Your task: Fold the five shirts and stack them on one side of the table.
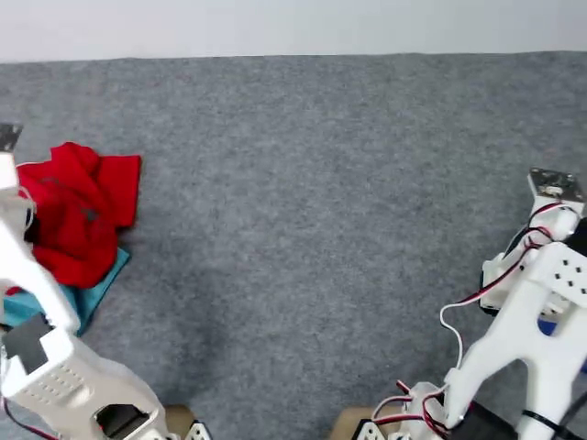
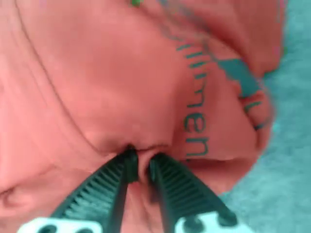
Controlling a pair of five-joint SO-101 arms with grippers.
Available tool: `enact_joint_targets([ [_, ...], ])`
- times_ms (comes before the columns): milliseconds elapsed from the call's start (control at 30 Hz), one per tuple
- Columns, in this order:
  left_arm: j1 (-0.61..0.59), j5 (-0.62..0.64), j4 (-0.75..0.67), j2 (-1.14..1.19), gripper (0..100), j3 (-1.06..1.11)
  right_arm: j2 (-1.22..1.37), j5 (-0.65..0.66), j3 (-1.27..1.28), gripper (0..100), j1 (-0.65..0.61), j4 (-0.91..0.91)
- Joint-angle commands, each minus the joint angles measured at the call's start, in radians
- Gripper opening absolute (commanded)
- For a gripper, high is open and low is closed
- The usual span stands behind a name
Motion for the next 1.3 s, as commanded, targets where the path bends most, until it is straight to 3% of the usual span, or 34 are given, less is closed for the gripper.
enact_joint_targets([
  [0, 0.087, 0.075, 0.107, -0.095, 0, -0.173, -0.038, 0.006, -0.008, 0.9, -0.007, 0.042],
  [433, 0.715, 0.428, 0.181, -0.213, 0, -0.447, -0.186, 0.011, -0.006, 0.9, -0.007, 0.042],
  [700, 1.083, 0.463, 0.169, -0.129, 0, -0.355, -0.292, 0.012, 0.114, 0.9, -0.007, 0.042],
  [967, 1.143, 0.517, 0.17, -0.026, 2, -0.354, -0.384, 0.058, 0.216, 0.9, -0.007, 0.042],
  [1133, 1.138, 0.525, 0.224, -0.028, 16, -0.384, -0.392, 0.074, 0.218, 0.9, -0.007, 0.042],
  [1267, 1.134, 0.542, 0.269, -0.028, 19, -0.441, -0.384, 0.075, 0.218, 0.9, -0.013, 0.041],
])
